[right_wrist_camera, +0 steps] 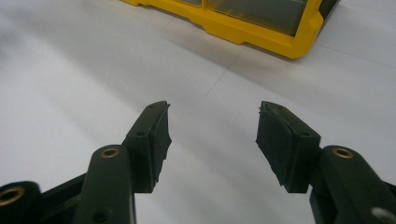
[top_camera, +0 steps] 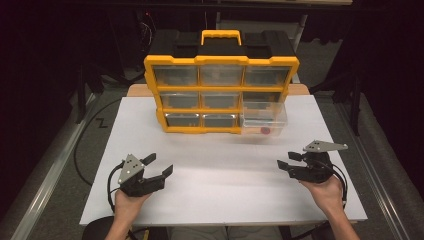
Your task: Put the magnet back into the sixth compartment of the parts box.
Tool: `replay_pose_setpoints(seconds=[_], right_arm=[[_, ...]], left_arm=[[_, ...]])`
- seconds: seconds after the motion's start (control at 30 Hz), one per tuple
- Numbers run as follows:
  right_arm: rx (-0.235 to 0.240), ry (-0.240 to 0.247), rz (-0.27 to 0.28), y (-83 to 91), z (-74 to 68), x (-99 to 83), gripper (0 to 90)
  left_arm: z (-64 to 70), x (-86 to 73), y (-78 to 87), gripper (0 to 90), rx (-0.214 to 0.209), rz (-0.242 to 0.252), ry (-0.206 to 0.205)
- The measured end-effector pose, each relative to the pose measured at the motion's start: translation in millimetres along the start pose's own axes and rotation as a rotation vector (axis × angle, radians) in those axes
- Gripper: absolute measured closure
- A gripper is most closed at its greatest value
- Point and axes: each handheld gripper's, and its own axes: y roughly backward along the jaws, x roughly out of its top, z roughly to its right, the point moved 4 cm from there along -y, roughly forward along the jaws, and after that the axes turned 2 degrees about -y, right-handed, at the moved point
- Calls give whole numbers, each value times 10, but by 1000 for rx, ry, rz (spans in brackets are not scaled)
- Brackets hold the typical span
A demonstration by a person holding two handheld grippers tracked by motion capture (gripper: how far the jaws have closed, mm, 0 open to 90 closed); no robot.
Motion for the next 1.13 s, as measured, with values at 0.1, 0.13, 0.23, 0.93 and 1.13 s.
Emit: replay_pose_setpoints(seconds=[0.1, 0.13, 0.23, 0.93, 1.13], right_arm=[[-2, 4, 19, -9, 10, -50, 442], [-4, 1, 32, -10, 18, -66, 437], [-6, -18, 61, -12, 53, -108, 432], [-37, -54, 218, -84, 169, -364, 365], [-42, -55, 239, -93, 173, -401, 354]], left_arm=[[0, 2, 1, 272, 0, 5, -1], [0, 2, 1, 272, -1, 3, -2], [2, 2, 0, 273, -3, 3, -5], [41, 7, -10, 273, -16, 2, -9], [50, 12, -17, 275, -20, 6, -11]])
